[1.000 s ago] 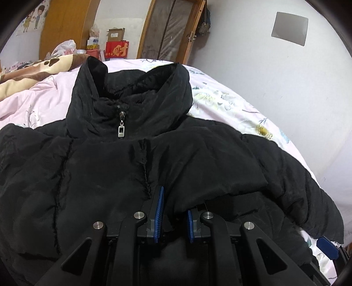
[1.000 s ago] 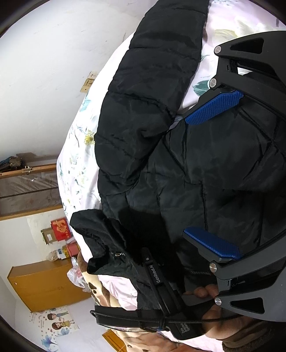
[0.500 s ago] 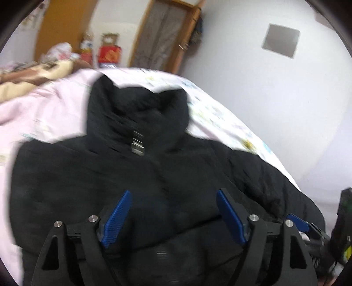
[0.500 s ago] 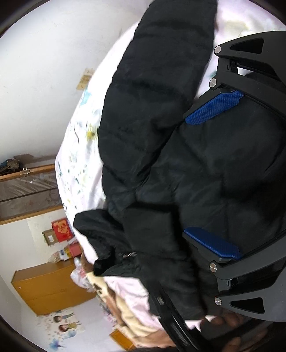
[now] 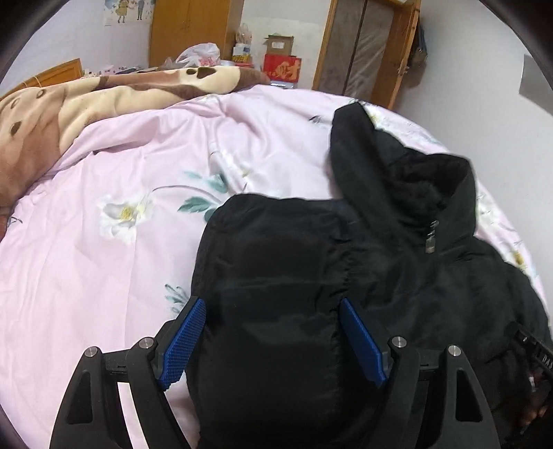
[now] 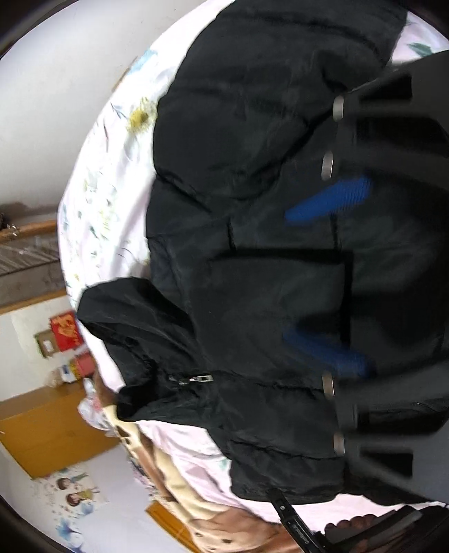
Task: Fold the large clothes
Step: 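Grasp the other sleeve cuff with the right gripper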
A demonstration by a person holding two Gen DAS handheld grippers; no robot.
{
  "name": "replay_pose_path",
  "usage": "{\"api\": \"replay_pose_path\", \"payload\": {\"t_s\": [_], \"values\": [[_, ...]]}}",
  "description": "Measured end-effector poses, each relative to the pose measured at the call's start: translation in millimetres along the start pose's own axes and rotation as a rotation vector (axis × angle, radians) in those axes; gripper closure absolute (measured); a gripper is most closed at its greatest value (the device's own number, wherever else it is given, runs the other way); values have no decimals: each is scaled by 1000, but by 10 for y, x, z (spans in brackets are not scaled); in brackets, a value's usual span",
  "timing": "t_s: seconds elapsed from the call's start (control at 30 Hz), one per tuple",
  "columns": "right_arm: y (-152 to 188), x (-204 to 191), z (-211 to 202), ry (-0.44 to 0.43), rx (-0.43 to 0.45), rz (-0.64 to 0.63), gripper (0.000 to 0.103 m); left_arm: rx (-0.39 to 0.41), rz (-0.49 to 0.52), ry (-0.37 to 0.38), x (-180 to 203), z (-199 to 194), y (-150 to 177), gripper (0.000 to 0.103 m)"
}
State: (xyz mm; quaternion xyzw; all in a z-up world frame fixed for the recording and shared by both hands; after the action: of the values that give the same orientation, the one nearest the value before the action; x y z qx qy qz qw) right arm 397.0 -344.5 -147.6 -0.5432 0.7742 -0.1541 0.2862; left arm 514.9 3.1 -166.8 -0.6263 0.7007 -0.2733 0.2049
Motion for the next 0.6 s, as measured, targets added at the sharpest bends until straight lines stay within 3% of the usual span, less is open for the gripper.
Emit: {"api": "replay_pose_path", "payload": {"t_s": [0.03,0.07,0.1,0.13,0.33,0.6], "values": [[15,-3,38,-1,-10,-2,77,0,7,0,9,6,15,23],[18,-6,42,-10,-11,-1,80,0,11,-4,25,28,18,23],[17,5,22,-12,0,1,95,-3,15,-6,37,58,8,23],[12,20,-14,-17,13,5,98,-4,14,-5,38,68,1,23],[-78,154,-339,-8,127,45,99,3,110,8,251,131,-80,23],[48,202,11,79,39,22,99,-51,111,-9,274,361,-20,21]]}}
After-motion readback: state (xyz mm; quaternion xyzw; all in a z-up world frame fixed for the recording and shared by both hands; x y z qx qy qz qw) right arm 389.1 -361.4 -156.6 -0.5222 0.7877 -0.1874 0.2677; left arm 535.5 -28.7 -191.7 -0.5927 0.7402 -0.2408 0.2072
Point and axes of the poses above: each gripper's, at about its wrist camera, not at the fingertips, and z roughly the way its jaws point, x to its right, y to its underside, the point moved 6 cm from there along z, roughly the way its jaws point, and after that the axes turned 7 degrees about z, right-handed, at the moved point
